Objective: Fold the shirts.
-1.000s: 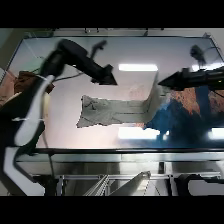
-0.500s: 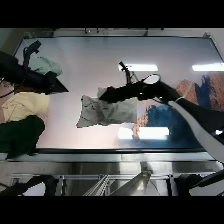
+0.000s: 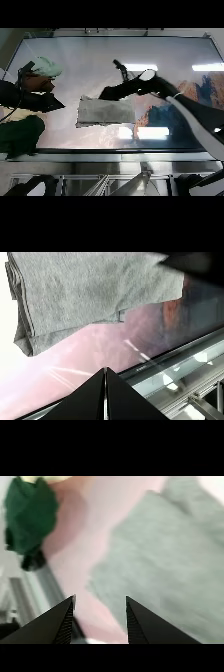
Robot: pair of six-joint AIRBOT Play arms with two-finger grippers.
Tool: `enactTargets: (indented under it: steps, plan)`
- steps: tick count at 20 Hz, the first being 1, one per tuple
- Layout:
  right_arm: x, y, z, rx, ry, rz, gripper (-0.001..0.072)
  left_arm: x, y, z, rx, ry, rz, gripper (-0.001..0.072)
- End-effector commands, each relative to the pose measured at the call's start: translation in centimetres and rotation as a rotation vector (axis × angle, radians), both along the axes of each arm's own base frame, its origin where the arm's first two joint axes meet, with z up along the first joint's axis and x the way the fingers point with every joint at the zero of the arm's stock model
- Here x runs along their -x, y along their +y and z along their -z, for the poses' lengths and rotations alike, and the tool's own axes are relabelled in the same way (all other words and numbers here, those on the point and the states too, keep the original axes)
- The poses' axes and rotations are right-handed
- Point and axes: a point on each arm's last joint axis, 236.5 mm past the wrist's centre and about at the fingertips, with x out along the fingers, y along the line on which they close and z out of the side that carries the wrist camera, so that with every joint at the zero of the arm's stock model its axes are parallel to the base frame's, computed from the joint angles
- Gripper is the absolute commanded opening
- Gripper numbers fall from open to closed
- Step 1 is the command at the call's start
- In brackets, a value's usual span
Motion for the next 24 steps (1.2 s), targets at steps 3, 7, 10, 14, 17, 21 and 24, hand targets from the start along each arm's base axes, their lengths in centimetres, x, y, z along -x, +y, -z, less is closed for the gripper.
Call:
enactTargets:
  steps: [3, 7, 10, 14, 17, 21, 24]
  plan:
    - [-1.0, -22.4, 5.6, 0.49, 0.261, 0.41, 0.0367, 1.2, -0.2, -0.8, -0.003, -0.028, 0.007, 0.0014]
    - [2.3, -21.4, 10.2, 0.324, 0.418, 0.445, 0.0647, 1.7, -0.2, -1.6, -0.005, -0.051, 0.013, 0.0015]
    - [2.7, -17.6, 10.9, 0.168, 0.465, 0.427, 0.0644, 2.2, -0.4, -2.1, -0.005, -0.059, 0.023, 0.0014]
    - [3.3, -13.6, 11.9, 0.105, 0.471, 0.365, 0.0641, 2.8, -0.7, -2.7, 0.006, -0.058, 0.026, 0.0014]
    - [3.6, -11.3, 12.5, 0.075, 0.489, 0.36, 0.0639, 3.0, -1.6, -3.4, 0.056, -0.054, 0.037, 0.0014]
    - [3.8, -10.9, 12.7, 0.076, 0.481, 0.34, 0.029, 3.0, -1.9, -3.8, 0.077, -0.057, 0.037, 0.0014]
    - [3.8, -10.9, 12.6, 0.075, 0.481, 0.34, 0.0017, 3.0, -2.0, -3.8, 0.077, -0.057, 0.038, 0.0014]
